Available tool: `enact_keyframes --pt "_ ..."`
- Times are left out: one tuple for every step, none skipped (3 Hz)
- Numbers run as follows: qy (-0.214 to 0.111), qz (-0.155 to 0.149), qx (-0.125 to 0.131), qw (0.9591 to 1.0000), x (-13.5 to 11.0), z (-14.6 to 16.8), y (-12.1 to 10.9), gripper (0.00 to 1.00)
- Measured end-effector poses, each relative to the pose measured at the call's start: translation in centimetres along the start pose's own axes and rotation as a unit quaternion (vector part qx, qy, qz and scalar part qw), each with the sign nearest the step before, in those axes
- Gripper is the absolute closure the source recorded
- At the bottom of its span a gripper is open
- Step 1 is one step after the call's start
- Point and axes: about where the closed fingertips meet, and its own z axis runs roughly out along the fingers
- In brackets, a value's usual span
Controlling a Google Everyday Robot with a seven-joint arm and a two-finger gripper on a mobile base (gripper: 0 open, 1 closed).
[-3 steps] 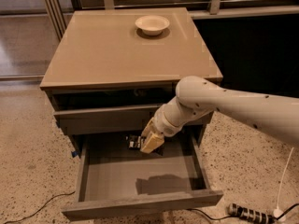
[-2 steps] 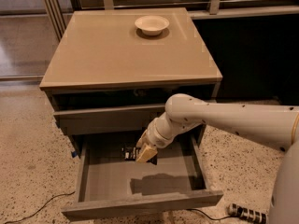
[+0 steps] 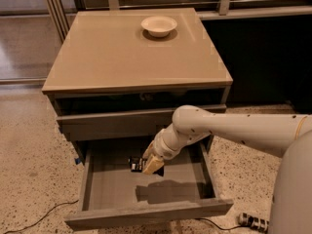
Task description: Place rxbar chocolate into middle drawer
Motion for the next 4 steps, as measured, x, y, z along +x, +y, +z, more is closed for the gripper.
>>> enact_keyframes --pt "-0.003 0.001 0.002 1.0 2.3 2.5 0.1 1.0" --pt "-0.002 -0.005 0.008 0.9999 4.1 4.5 0.3 1.0" --pt "0.003 -0.017 0.012 0.9998 5.8 7.0 0.2 1.0" --pt "0.005 -0.024 0.011 0.9996 6.6 8.5 0.2 1.0"
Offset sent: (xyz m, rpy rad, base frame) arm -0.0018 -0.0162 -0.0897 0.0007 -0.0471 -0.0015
